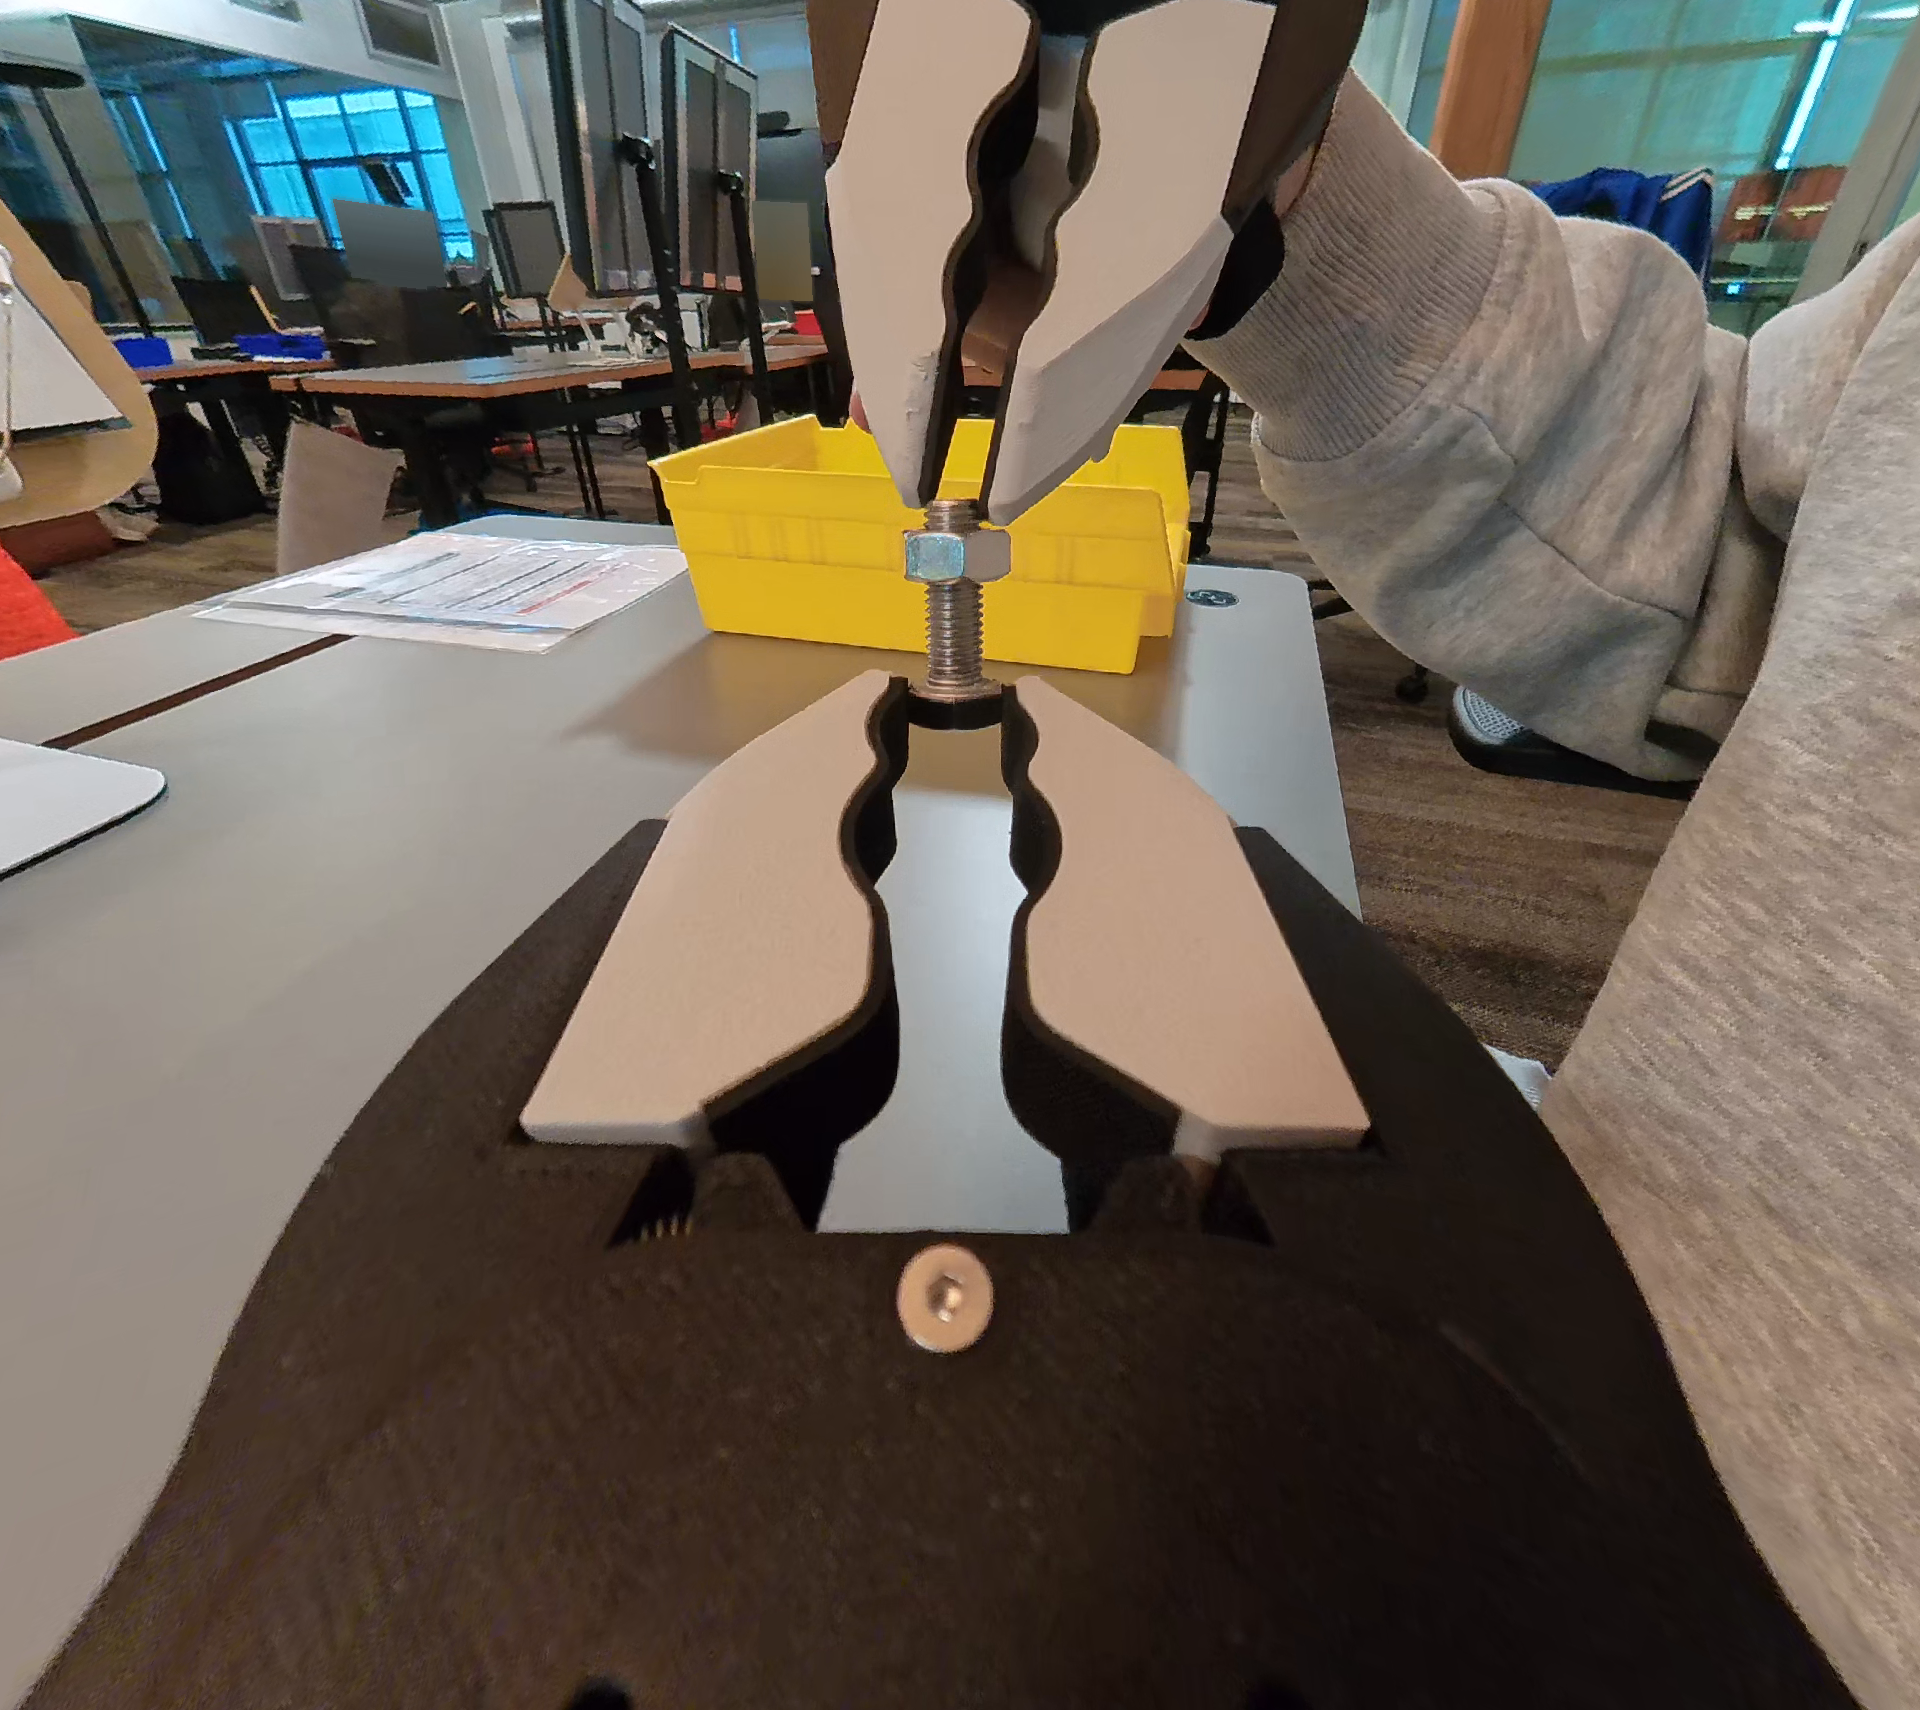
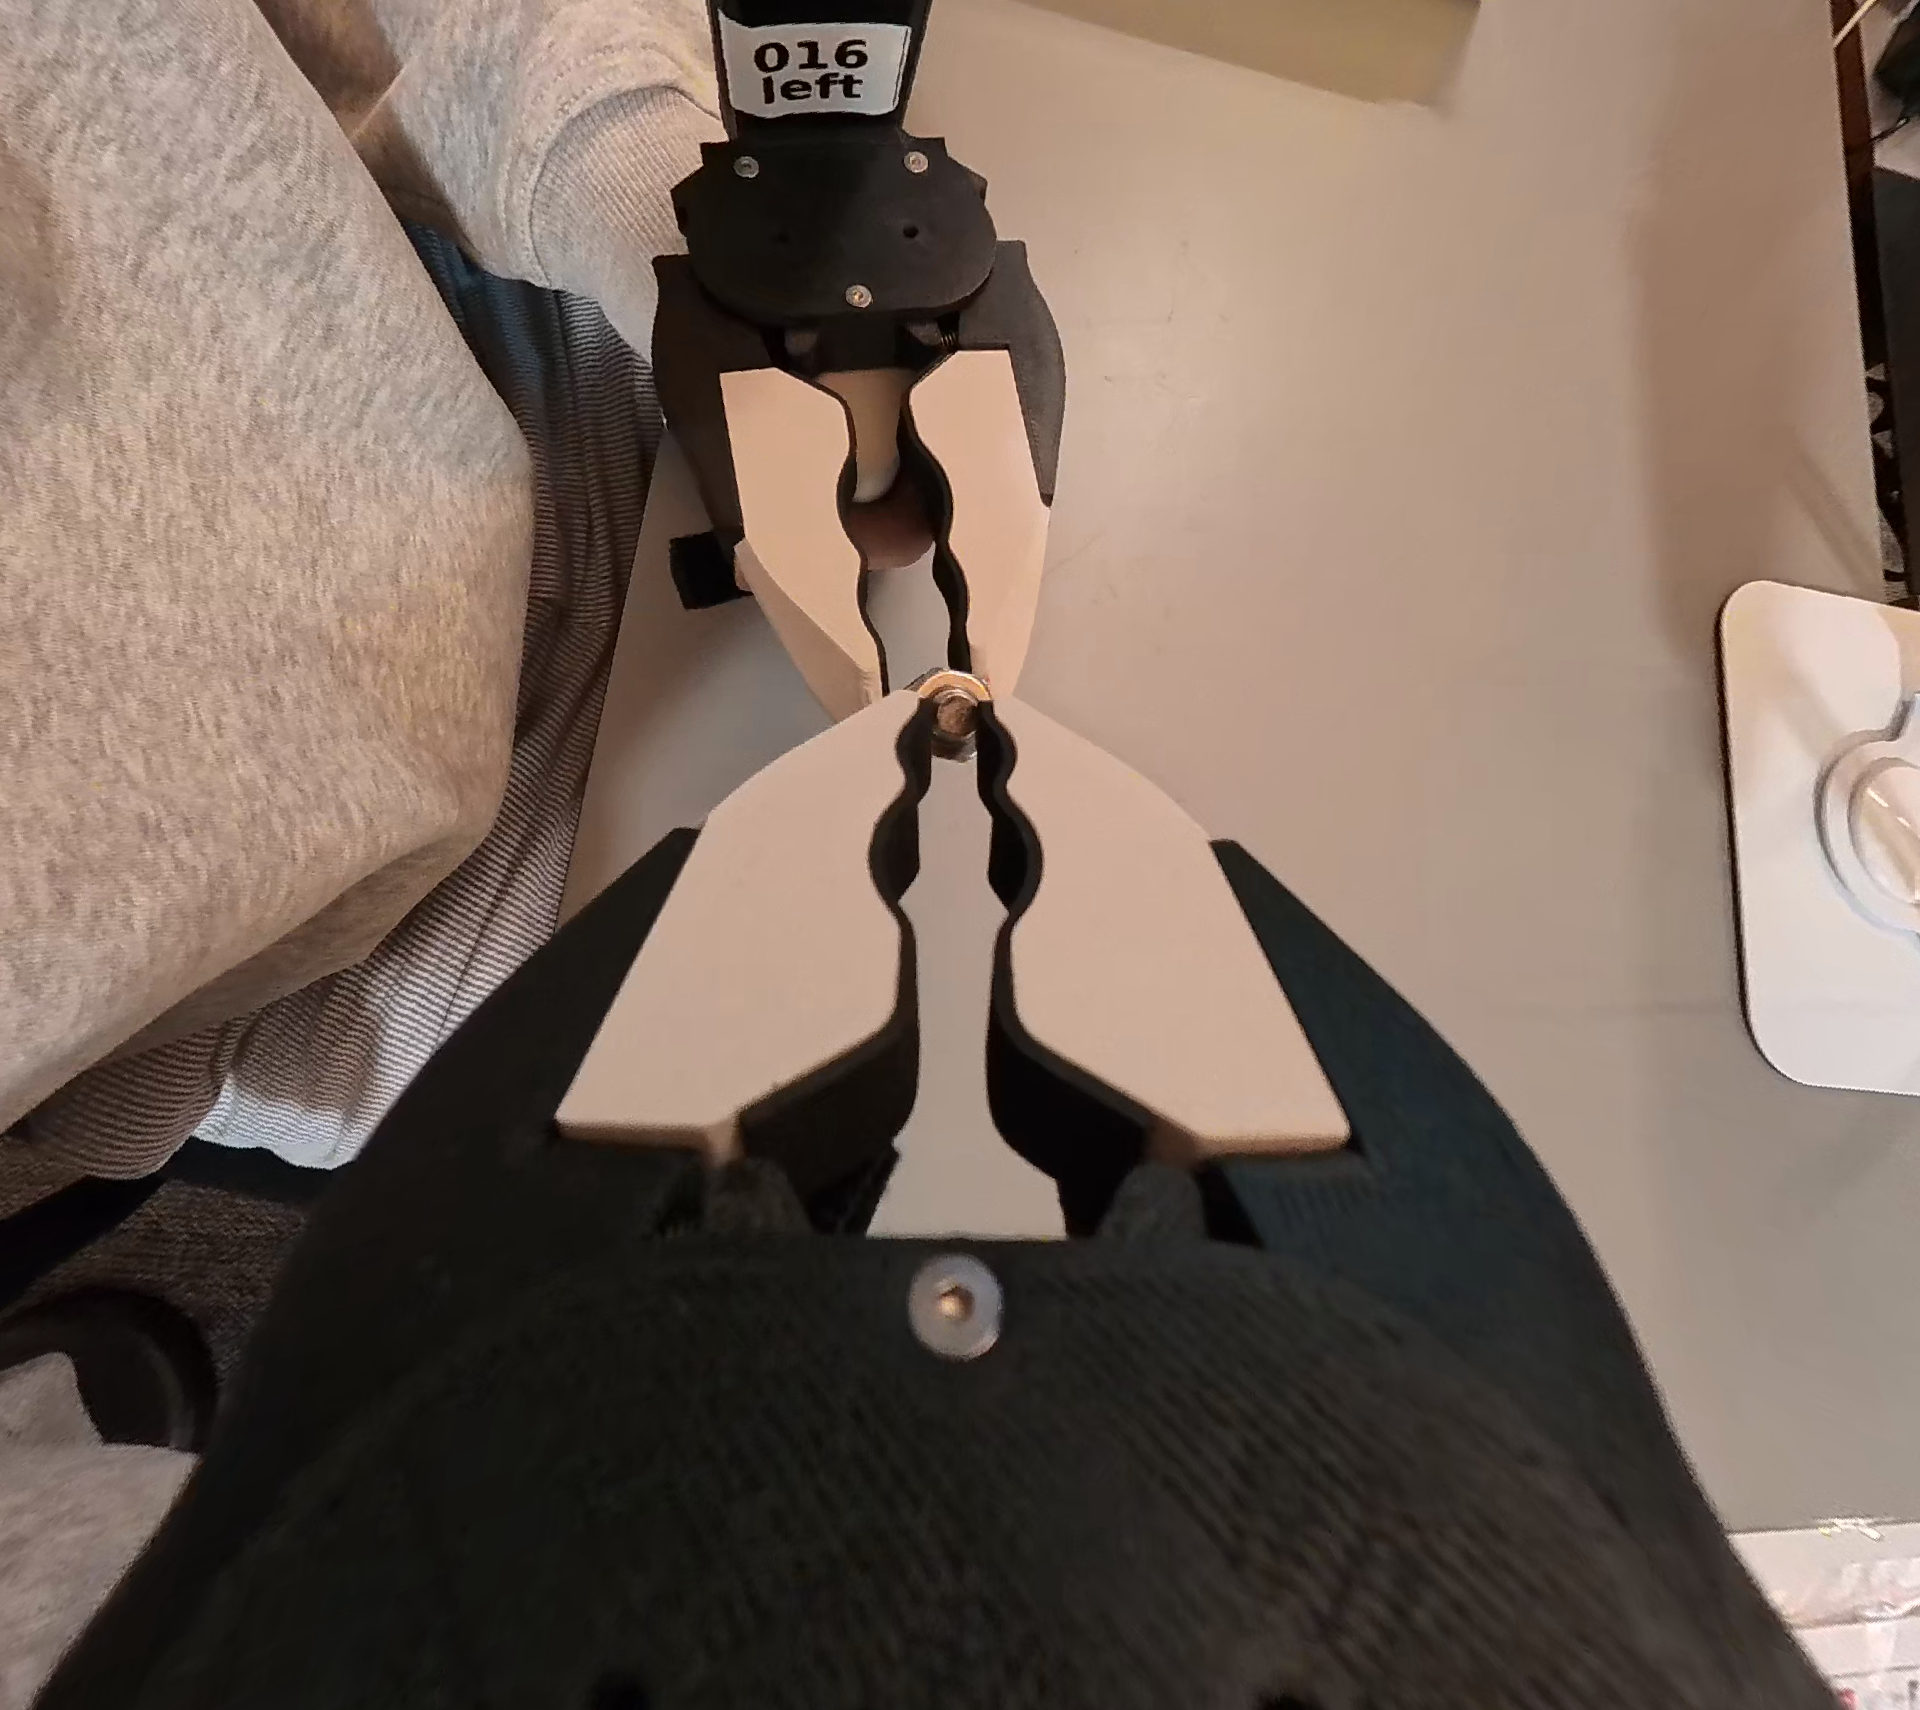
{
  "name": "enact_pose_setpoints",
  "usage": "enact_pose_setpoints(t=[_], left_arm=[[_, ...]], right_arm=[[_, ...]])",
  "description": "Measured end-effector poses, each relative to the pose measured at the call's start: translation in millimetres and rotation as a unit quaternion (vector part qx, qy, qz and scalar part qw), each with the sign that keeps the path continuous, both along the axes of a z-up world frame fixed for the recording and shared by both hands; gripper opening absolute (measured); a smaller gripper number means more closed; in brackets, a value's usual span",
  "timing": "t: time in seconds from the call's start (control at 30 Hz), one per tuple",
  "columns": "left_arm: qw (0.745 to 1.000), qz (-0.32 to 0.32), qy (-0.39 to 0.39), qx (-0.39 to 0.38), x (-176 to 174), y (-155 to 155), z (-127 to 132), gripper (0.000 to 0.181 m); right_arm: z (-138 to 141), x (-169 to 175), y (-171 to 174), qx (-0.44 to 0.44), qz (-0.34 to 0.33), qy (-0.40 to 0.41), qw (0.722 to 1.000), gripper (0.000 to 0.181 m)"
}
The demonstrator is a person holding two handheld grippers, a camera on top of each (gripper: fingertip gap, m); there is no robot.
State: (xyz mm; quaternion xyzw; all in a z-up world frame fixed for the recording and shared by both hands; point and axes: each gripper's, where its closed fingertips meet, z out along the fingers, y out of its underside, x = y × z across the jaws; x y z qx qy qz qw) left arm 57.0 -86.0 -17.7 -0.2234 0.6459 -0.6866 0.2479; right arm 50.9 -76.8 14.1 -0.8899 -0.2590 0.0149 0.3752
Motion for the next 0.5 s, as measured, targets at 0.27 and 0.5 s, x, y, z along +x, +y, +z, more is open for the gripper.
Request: enact_pose_setpoints(t=[0.27,0.5], left_arm=[[1.0,-0.002,0.0,0.011,-0.5,-2.5,-3.7,0.023],[1.0,-0.005,0.002,0.008,-1.0,-2.9,-3.4,0.026]], right_arm=[[-1.6,-0.6,-1.6,-0.007,0.001,0.008,1.0,0.008],[-0.4,-1.2,-2.3,-0.005,0.002,0.006,1.0,0.008]])
